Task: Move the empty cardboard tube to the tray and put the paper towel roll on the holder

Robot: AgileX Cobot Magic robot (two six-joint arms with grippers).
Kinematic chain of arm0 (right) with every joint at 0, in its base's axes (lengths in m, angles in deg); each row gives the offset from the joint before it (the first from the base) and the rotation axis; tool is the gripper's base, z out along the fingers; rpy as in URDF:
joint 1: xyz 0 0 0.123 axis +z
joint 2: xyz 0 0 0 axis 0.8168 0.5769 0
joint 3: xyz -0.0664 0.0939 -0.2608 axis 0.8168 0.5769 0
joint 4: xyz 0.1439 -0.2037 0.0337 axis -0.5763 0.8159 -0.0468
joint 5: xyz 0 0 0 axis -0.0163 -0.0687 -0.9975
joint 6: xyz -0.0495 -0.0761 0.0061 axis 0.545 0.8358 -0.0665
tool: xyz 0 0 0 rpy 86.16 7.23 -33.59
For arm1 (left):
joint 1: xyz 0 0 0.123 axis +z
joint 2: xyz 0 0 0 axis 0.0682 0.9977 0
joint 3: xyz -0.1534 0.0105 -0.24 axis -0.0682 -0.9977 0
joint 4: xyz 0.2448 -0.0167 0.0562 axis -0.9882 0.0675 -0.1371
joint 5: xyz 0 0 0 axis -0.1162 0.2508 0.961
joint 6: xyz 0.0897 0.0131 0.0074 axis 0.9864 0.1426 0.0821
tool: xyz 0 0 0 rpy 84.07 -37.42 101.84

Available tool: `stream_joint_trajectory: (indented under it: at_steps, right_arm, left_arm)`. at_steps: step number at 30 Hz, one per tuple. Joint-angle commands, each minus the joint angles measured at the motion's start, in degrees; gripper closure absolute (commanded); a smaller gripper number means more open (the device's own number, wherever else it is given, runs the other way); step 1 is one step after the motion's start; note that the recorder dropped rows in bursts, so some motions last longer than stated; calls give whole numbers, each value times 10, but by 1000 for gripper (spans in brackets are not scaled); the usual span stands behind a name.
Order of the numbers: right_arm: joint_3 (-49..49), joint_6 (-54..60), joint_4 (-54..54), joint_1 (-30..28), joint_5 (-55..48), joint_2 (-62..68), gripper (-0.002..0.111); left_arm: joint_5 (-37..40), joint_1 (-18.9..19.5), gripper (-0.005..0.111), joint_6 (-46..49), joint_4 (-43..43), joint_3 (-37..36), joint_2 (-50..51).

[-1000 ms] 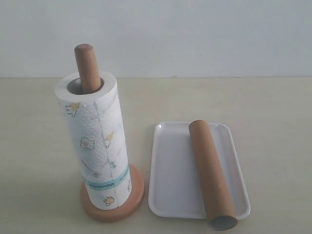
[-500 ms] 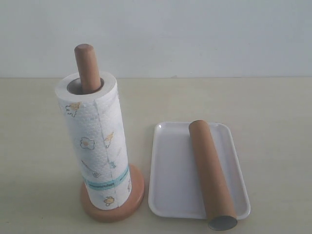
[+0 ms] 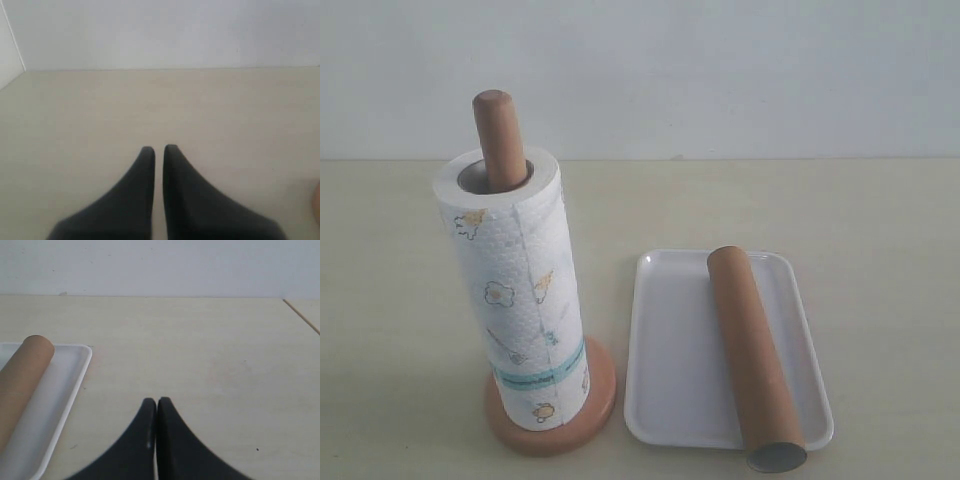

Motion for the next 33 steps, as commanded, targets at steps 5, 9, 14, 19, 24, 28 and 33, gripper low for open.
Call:
stream_joint_trajectory:
  at_steps: [5, 9, 14, 19, 24, 28, 33]
  right_arm:
    - [-1, 0, 0, -1, 5, -3, 109]
    - [-1, 0, 0, -1, 5, -3, 109]
    - [-1, 0, 0, -1, 5, -3, 109]
    - [-1, 0, 0, -1, 5, -3, 109]
    - [-1, 0, 0, -1, 5, -3, 109]
    - [-1, 0, 0, -1, 5, -3, 109]
    - [-1, 0, 0, -1, 5, -3, 109]
  left_arm:
    - [0, -2, 101, 3, 7, -2, -2]
    - [0, -2, 101, 3, 7, -2, -2]
    - [0, -20, 101, 3, 7, -2, -2]
    - [0, -38, 101, 3, 7, -2, -2]
    - [0, -58, 101, 3, 6, -2, -2]
    - [-1, -61, 101, 3, 6, -2, -2]
    - [-1, -61, 101, 3, 6, -2, -2]
